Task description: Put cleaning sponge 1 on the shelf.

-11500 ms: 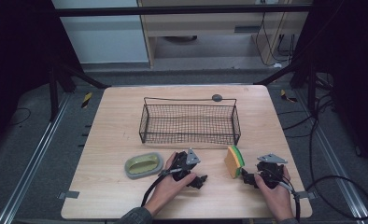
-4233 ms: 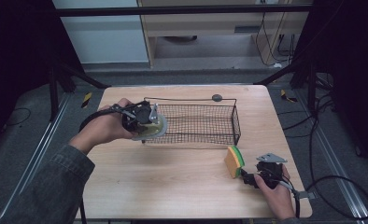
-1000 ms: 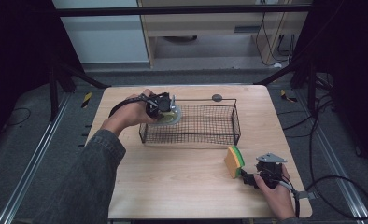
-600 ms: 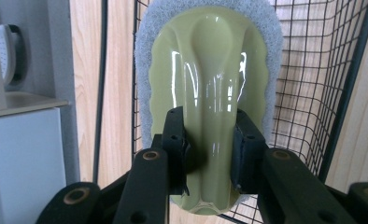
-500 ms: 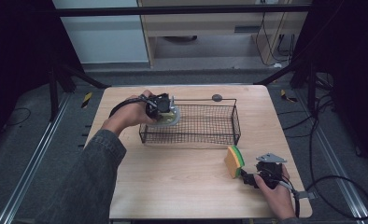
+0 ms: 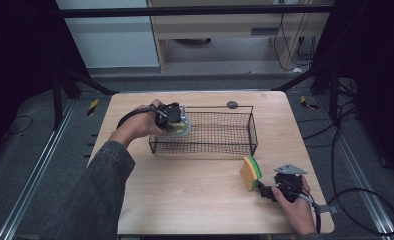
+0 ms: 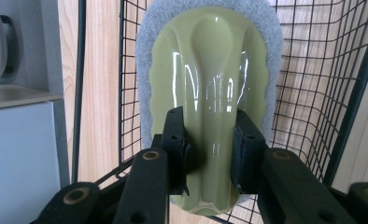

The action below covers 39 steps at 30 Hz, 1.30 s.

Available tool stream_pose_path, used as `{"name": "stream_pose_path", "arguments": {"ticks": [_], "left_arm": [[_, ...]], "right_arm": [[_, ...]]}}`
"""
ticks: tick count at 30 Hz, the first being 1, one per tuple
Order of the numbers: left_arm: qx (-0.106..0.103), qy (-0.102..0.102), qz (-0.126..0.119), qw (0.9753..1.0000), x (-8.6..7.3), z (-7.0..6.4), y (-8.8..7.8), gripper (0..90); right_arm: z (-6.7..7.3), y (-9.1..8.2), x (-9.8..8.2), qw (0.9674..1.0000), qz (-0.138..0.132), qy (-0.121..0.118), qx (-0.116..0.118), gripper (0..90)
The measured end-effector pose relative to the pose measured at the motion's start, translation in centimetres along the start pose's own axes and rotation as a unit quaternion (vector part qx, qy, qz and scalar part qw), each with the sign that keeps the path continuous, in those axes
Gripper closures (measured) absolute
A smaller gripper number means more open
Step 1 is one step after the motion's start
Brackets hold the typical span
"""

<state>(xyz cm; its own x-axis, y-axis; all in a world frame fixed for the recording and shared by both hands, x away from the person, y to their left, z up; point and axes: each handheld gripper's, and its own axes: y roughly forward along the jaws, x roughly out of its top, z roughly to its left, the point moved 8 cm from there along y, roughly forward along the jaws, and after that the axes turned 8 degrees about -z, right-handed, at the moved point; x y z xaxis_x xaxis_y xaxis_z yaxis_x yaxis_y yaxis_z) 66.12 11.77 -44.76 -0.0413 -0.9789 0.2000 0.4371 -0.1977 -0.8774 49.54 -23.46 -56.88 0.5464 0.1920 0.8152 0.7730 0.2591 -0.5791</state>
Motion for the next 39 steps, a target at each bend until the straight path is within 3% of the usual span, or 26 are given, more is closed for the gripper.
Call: {"name": "stream_pose_path", "arguments": {"ticks": [24,39], "left_arm": [[-0.021,-0.012,-0.002,0.9997,-0.5,-0.9,1.9,70.5],[-0.03,-0.012,0.005,0.9995,-0.6,-1.1,2.2,70.4]], "right_arm": [[0.0,0.0,0.0,1.0,0.001,0.0,0.0,0.8],[0.0,0.0,0.0,1.0,0.001,0.0,0.0,0.8]]}}
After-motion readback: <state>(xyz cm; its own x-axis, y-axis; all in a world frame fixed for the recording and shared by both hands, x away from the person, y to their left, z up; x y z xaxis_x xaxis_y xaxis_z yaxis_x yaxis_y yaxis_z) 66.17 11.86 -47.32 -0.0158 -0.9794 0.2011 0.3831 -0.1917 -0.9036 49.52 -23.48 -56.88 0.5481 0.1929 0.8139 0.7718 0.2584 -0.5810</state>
